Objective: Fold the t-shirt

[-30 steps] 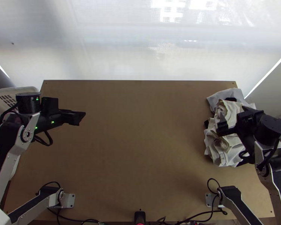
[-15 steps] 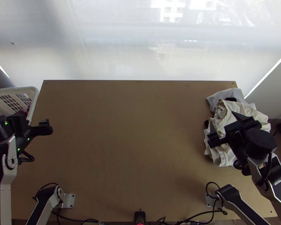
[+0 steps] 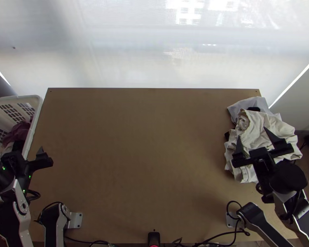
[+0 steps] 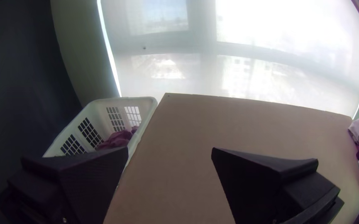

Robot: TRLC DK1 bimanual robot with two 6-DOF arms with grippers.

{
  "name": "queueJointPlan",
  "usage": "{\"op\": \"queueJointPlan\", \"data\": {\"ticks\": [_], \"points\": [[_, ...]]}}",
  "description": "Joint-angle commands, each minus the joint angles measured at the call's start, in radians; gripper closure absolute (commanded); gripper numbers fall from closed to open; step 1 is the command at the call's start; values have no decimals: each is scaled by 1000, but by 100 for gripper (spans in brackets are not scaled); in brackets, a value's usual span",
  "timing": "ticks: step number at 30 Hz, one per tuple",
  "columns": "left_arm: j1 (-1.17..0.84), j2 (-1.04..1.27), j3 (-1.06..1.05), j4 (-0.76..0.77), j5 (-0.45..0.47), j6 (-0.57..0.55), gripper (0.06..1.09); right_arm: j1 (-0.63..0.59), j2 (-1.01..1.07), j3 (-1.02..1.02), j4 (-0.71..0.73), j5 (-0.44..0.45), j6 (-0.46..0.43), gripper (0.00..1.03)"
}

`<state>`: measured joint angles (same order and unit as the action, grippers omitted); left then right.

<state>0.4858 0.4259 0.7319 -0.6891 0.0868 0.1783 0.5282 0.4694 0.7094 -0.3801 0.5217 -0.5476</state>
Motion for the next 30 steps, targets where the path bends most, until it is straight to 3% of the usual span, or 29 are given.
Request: {"op": "queueJointPlan", "data": {"ticks": [1,7,14,17,24,30], "points": [[-70,-217,-204,111,53,18,11,-5,-202,-218,121,46,-77,4],[-197,-319,-287,165,60,30,11,3,-460,-456,156,44,-153,4],[-354,-331,-356,312,60,43,11,49,-472,-531,244,29,-153,4],[-409,-374,-439,434,60,145,11,65,-474,-588,290,29,-158,4],[-412,-427,-583,471,60,171,11,67,-468,-613,273,-3,-69,4],[-415,-429,-631,471,62,173,11,41,-468,-613,256,-83,-3,5]]}}
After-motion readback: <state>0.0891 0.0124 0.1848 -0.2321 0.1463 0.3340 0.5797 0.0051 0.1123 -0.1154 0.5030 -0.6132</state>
